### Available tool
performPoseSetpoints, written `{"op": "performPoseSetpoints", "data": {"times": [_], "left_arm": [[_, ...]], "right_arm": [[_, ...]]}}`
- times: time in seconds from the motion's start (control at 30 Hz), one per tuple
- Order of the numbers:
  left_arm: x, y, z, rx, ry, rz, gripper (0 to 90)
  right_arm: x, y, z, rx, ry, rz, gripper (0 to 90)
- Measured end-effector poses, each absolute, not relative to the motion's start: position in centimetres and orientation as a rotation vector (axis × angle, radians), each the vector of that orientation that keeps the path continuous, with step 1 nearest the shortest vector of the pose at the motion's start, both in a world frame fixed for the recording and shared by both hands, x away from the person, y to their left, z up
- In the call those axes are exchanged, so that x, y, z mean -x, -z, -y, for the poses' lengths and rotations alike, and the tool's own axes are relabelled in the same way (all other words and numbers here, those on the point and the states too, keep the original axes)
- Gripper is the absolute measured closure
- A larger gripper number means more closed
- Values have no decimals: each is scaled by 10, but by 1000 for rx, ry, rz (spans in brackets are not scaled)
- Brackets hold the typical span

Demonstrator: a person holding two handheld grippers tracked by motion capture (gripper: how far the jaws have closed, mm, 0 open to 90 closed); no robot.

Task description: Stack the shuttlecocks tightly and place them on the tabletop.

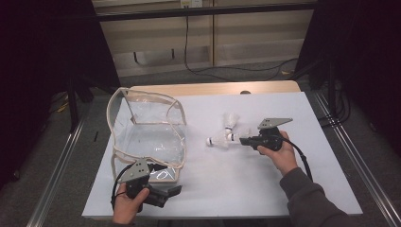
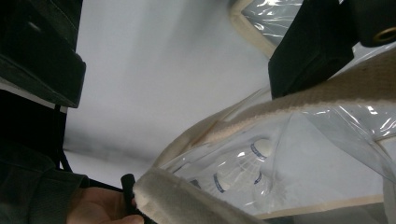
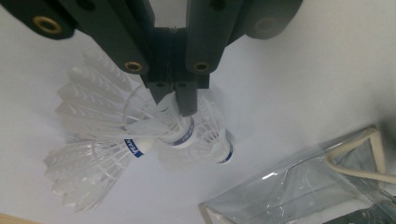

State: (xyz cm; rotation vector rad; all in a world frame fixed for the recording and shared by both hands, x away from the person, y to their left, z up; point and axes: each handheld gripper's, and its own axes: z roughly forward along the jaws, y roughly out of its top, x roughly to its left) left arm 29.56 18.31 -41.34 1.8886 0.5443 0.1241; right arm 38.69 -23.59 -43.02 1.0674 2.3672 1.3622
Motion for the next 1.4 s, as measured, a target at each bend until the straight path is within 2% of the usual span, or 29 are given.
{"op": "performPoseSetpoints", "data": {"times": [1.4], "left_arm": [[-295, 413, -183, -1892, -126, -542, 43]], "right_arm": [[-398, 434, 222, -1047, -1357, -2398, 894]]}}
